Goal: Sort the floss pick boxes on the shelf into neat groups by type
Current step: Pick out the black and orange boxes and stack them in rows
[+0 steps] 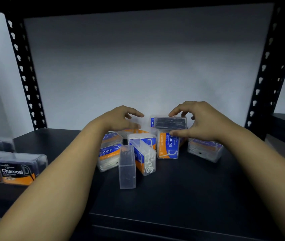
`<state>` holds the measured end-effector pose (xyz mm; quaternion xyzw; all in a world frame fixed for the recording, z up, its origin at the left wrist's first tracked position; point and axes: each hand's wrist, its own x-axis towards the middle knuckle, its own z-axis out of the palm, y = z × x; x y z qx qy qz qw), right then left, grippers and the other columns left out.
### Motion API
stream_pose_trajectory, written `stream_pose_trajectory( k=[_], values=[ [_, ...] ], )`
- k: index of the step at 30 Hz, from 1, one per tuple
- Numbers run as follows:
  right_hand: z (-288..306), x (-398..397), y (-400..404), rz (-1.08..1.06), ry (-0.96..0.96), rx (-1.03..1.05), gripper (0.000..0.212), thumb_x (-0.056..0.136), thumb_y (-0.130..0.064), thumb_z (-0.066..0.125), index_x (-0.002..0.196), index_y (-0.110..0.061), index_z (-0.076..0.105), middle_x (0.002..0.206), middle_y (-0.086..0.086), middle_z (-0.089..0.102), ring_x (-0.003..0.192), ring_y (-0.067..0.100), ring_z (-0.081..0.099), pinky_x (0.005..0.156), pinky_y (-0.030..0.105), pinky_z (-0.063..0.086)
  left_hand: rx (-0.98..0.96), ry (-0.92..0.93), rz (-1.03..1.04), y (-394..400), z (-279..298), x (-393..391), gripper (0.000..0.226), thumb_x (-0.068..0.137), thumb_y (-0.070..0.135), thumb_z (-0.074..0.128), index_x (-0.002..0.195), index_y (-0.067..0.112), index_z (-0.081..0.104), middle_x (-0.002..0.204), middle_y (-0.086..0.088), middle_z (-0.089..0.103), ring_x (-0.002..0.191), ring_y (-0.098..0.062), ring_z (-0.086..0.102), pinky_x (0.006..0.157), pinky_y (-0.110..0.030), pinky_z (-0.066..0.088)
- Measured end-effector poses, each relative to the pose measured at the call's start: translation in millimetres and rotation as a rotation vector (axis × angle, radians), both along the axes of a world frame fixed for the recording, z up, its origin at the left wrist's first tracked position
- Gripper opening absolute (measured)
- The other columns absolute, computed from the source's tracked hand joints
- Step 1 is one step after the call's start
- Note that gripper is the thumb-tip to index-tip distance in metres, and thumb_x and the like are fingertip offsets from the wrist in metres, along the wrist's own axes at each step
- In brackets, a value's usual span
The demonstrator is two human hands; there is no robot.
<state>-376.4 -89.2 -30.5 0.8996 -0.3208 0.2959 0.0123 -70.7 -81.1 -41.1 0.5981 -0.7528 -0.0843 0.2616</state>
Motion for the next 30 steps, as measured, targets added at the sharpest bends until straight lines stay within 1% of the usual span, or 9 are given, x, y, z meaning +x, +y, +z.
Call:
stream_pose_trajectory(
  k=[4, 7, 10, 13, 16, 21, 24, 28, 30],
  values=[
    [0.8, 1.0, 2.0, 0.006, 0.001, -0.036, 0.049, 0.071, -0.055, 0.081, 0.116, -0.037, 0.072, 0.111, -0.016, 0.066, 0.101, 0.006, 0.059, 0.083, 0.029, 0.051, 0.112, -0.064, -0.019, -5.4, -9.7, -1.8, 0.047, 0.091, 0.039, 0.071, 0.137, 0.038, 0.063, 0.147, 0.01, 0.055, 0.131, -0.015, 0.052, 0.108, -0.042, 0.045],
    [1.6, 0.4, 2.7, 0.011, -0.004, -0.058, 0.043, 0.077, -0.053, 0.081, 0.117, -0.039, 0.071, 0.108, -0.018, 0.067, 0.099, 0.004, 0.058, 0.082, 0.029, 0.051, 0.086, -0.054, 0.003, -7.2, -14.8, 0.1, 0.04, 0.09, 0.039, 0.073, 0.129, 0.037, 0.068, 0.14, 0.008, 0.061, 0.124, -0.014, 0.057, 0.103, -0.047, 0.054],
    [1.4, 1.2, 4.0, 0.012, -0.031, -0.096, 0.041, 0.08, -0.049, 0.079, 0.119, -0.036, 0.072, 0.108, -0.015, 0.066, 0.1, 0.006, 0.058, 0.083, 0.029, 0.049, 0.053, -0.041, -0.003, -7.8, -15.0, 2.7, 0.031, 0.086, 0.037, 0.077, 0.117, 0.032, 0.075, 0.122, 0.009, 0.07, 0.111, -0.014, 0.064, 0.099, -0.045, 0.056],
    [1.1, 2.5, 5.2, 0.021, -0.063, -0.107, 0.041, 0.081, -0.046, 0.078, 0.119, -0.034, 0.073, 0.107, -0.012, 0.066, 0.1, 0.009, 0.059, 0.084, 0.029, 0.049, 0.028, 0.013, -0.016, -3.6, -6.7, 2.4, 0.029, 0.087, 0.036, 0.077, 0.113, 0.023, 0.075, 0.111, 0.008, 0.073, 0.105, -0.016, 0.066, 0.093, -0.035, 0.056],
    [1.1, 3.1, 5.9, 0.019, -0.077, -0.106, 0.039, 0.084, -0.045, 0.078, 0.121, -0.034, 0.071, 0.108, -0.012, 0.067, 0.101, 0.01, 0.059, 0.085, 0.03, 0.049, -0.069, 0.126, 0.008, 1.7, 7.6, 6.1, 0.025, 0.091, 0.028, 0.073, 0.114, 0.016, 0.072, 0.112, 0.003, 0.069, 0.097, -0.017, 0.063, 0.08, -0.024, 0.051],
    [3.8, 3.5, 7.2, 0.025, -0.121, -0.107, 0.037, 0.085, -0.042, 0.078, 0.12, -0.031, 0.072, 0.108, -0.011, 0.066, 0.102, 0.009, 0.059, 0.085, 0.025, 0.046, -0.121, 0.379, 0.012, 14.3, 23.9, 6.3, 0.022, 0.095, 0.031, 0.067, 0.115, 0.021, 0.071, 0.114, 0.004, 0.067, 0.094, -0.008, 0.062, 0.079, -0.025, 0.047],
    [7.2, 1.6, 7.5, 0.01, -0.172, -0.075, 0.037, 0.083, -0.044, 0.079, 0.117, -0.031, 0.075, 0.108, -0.01, 0.062, 0.101, 0.008, 0.06, 0.083, 0.021, 0.045, -0.083, 0.404, -0.06, 21.8, 29.5, 0.9, 0.021, 0.098, 0.027, 0.065, 0.117, 0.023, 0.072, 0.113, 0.007, 0.069, 0.095, -0.005, 0.061, 0.074, -0.022, 0.042],
    [11.7, -2.2, 8.9, -0.008, -0.173, -0.033, 0.038, 0.085, -0.044, 0.077, 0.12, -0.029, 0.075, 0.108, -0.009, 0.062, 0.101, 0.011, 0.061, 0.085, 0.028, 0.049, 0.008, 0.348, -0.132, 26.3, 31.1, 3.4, 0.026, 0.097, 0.03, 0.066, 0.121, 0.03, 0.073, 0.117, 0.009, 0.072, 0.102, -0.016, 0.062, 0.076, -0.03, 0.045],
    [12.4, -4.1, 8.1, -0.019, -0.167, -0.015, 0.038, 0.088, -0.042, 0.075, 0.123, -0.029, 0.074, 0.11, -0.01, 0.062, 0.102, 0.011, 0.06, 0.084, 0.028, 0.048, 0.042, 0.315, -0.146, 27.6, 30.2, 4.2, 0.027, 0.097, 0.028, 0.066, 0.123, 0.03, 0.073, 0.121, 0.011, 0.072, 0.107, -0.018, 0.063, 0.078, -0.032, 0.047]
  ],
)
